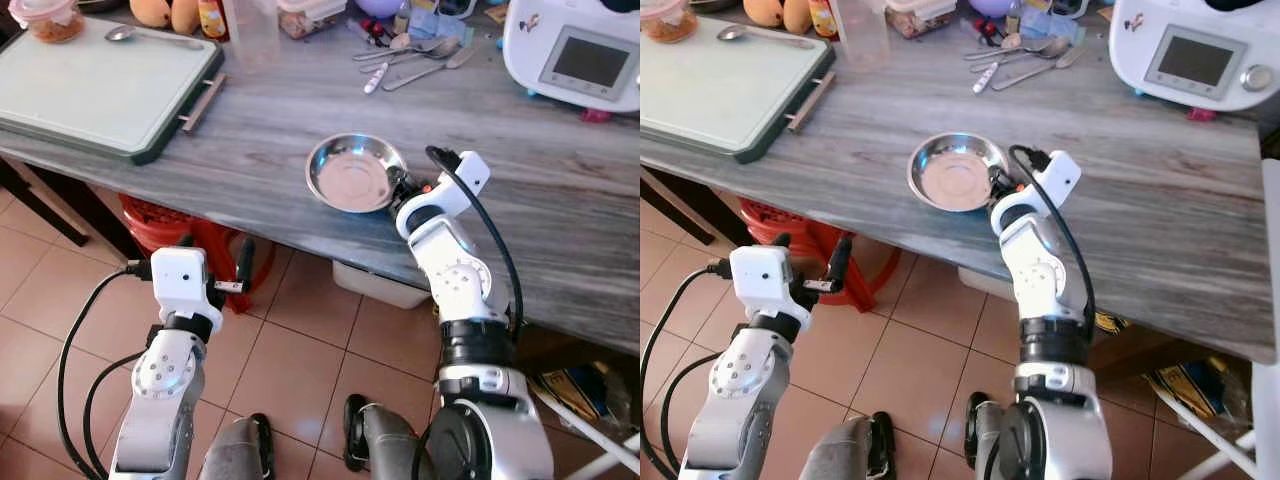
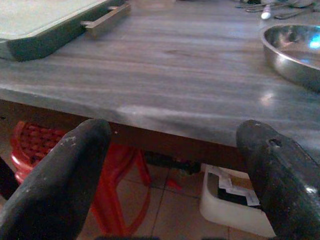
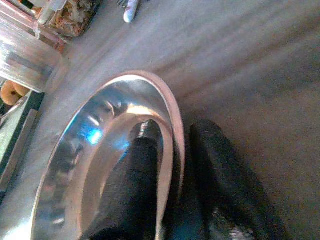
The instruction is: Setting the table
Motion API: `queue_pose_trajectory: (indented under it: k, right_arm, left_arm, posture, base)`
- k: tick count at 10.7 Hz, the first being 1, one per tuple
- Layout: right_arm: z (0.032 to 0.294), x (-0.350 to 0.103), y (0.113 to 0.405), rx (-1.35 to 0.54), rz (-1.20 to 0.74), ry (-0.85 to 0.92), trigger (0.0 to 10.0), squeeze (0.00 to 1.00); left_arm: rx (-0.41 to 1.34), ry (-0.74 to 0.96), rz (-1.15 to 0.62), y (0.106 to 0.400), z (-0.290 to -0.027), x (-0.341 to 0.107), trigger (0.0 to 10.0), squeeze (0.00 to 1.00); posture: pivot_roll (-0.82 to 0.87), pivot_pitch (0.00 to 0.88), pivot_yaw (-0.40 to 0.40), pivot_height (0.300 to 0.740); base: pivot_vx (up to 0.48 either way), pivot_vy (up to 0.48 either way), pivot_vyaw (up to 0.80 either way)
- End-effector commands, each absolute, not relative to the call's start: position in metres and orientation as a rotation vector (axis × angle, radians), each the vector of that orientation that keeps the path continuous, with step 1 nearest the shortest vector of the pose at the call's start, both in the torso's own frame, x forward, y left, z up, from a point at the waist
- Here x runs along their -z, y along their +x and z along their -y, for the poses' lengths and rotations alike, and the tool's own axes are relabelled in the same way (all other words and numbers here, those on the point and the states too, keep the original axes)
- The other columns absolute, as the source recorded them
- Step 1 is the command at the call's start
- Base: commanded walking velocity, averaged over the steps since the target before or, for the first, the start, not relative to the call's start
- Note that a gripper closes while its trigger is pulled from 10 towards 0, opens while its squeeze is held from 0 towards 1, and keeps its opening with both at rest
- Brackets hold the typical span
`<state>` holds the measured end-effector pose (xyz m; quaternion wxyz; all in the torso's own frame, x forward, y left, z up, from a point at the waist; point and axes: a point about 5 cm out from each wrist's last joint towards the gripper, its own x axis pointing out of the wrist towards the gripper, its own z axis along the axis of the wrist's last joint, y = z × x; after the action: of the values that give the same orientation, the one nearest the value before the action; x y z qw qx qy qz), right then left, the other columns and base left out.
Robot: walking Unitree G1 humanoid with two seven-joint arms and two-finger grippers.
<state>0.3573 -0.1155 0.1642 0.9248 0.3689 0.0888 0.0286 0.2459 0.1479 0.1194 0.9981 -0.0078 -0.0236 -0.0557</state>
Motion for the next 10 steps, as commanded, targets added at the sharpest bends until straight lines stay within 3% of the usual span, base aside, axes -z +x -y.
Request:
queue_pose_trajectory:
  k: [1,10]
  right_arm:
    - [0.116,-0.163,0.354,-0.062,-0.201,0.781,10.0,1.0]
    - [0.1,-0.156,0.328,-0.184,-0.38,0.735,10.0,1.0]
  left_arm:
    - [0.122,-0.017,0.037,0.245,-0.148,-0.119,10.0,0.0]
    - [0.134,-0.021,0.051,0.252,-0.144,-0.122,10.0,0.0]
  posture:
    - [0.02,0.222,0.007,0.74]
    - [0.0,0.225,0.008,0.74]
  base:
    - [0.0,0.0,0.0]
    - [0.0,0.0,0.0]
